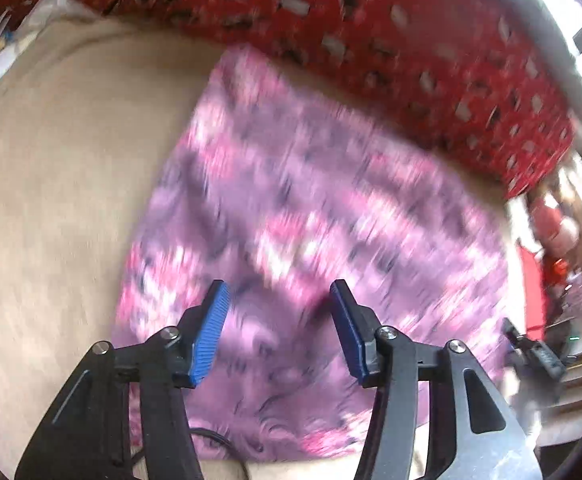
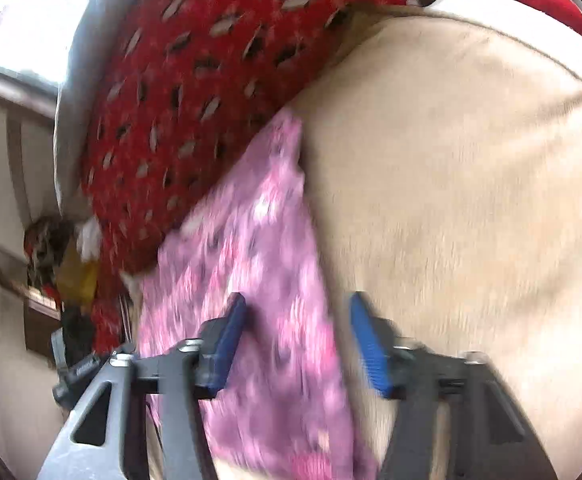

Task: Fold small clothes
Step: 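Lay the garment end down and open both grippers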

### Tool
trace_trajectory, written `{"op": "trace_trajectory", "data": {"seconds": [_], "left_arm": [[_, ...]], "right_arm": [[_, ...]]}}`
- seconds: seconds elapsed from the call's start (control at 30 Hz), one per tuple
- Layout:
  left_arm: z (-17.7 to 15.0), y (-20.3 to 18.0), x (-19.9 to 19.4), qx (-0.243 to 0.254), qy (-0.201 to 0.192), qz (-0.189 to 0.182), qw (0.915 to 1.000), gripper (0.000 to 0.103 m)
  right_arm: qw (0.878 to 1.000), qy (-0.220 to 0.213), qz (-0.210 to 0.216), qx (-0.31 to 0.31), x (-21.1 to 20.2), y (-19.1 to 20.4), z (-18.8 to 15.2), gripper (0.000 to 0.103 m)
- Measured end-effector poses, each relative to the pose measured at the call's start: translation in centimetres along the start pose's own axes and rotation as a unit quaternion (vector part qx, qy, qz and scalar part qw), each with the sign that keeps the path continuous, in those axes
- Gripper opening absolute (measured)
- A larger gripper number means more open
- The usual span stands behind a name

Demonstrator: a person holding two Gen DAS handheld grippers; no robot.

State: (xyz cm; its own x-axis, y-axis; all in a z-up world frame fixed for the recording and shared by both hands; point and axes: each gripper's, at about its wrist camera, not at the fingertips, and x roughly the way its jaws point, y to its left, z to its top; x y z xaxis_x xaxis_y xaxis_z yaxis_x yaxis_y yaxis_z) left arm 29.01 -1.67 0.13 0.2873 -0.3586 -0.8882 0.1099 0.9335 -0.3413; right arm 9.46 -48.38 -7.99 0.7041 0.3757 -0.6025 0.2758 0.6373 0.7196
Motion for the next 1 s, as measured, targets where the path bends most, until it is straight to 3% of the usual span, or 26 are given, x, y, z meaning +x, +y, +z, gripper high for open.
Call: {"op": "trace_trajectory", "data": {"seconds": [0.1,0.13,0.17,0.23,0.27,0.3,0.37,0.43,0.47,0.53,0.57,0.63,0.67,0.73,0.8,0.83,0.9,1.0], "left_arm": [[-0.9,0.4,0.0,-0.010,-0.015,0.000,0.9998,0.051],[-1.0,0.5,0.0,-0.015,-0.014,-0.001,0.9998,0.051],[-1.0,0.7,0.1,-0.021,-0.012,-0.003,0.9997,0.051],[-0.8,0.9,-0.1,-0.034,-0.006,-0.008,0.9994,0.051],[-0.9,1.1,-0.6,-0.040,-0.006,-0.011,0.9991,0.051],[-1.0,1.1,-1.0,-0.045,-0.008,-0.013,0.9989,0.051],[-1.2,0.6,-2.0,-0.049,-0.017,-0.024,0.9984,0.051],[-1.2,-0.5,-2.6,-0.037,-0.029,-0.022,0.9986,0.051],[-1.5,-1.2,-2.8,-0.022,-0.035,-0.001,0.9991,0.051],[-1.5,-2.5,-1.7,0.000,-0.032,0.044,0.9985,0.054],[-1.5,-2.6,-1.1,0.004,-0.024,0.057,0.9981,0.057],[-1.8,-2.6,1.1,0.000,-0.004,0.088,0.9962,0.061],[-1.9,-2.8,1.1,0.001,-0.012,0.092,0.9957,0.066],[-2.0,-3.2,1.2,0.004,-0.021,0.098,0.9949,0.070],[-2.0,-3.5,1.4,0.009,-0.023,0.104,0.9942,0.073],[-1.9,-3.6,1.6,0.011,-0.025,0.105,0.9941,0.074],[-1.9,-3.5,1.7,0.009,-0.027,0.103,0.9943,0.075],[-2.0,-3.7,1.8,0.012,-0.032,0.102,0.9942,0.078]], "right_arm": [[0.998,-0.055,0.016,-0.034,-3.0,1.0,-1.3,0.006],[0.996,-0.074,-0.001,-0.039,-3.7,0.6,-1.5,0.006],[0.996,-0.073,-0.026,-0.037,-3.5,-0.1,-1.6,0.006],[0.999,-0.023,-0.048,0.003,-1.9,-3.0,-2.1,0.004],[0.999,-0.027,-0.035,0.018,-2.3,-3.4,-2.2,0.005],[0.998,-0.035,-0.039,0.018,-2.9,-3.0,-2.0,0.014],[0.995,-0.082,-0.063,0.004,-4.9,-1.3,-1.6,0.015],[0.994,-0.100,-0.026,-0.020,-5.6,0.7,-1.3,0.017],[0.994,-0.104,-0.021,-0.035,-5.5,1.8,-1.2,0.020],[0.991,-0.105,-0.022,-0.079,-4.5,4.2,-0.9,0.037],[0.989,-0.102,-0.031,-0.103,-3.5,5.3,-0.9,0.039],[0.984,-0.082,-0.073,-0.138,-0.7,6.6,-0.5,0.058],[0.980,-0.067,-0.108,-0.154,0.8,6.7,-1.0,0.060],[0.962,-0.029,-0.194,-0.192,4.8,6.6,-1.7,0.066],[0.940,-0.061,-0.224,-0.249,5.3,7.8,-3.0,0.075],[0.935,-0.056,-0.238,-0.256,5.6,8.0,-3.3,0.077],[0.933,-0.056,-0.251,-0.251,5.9,8.1,-3.1,0.086],[0.943,-0.046,-0.241,-0.226,5.9,7.2,-2.2,0.093]]}}
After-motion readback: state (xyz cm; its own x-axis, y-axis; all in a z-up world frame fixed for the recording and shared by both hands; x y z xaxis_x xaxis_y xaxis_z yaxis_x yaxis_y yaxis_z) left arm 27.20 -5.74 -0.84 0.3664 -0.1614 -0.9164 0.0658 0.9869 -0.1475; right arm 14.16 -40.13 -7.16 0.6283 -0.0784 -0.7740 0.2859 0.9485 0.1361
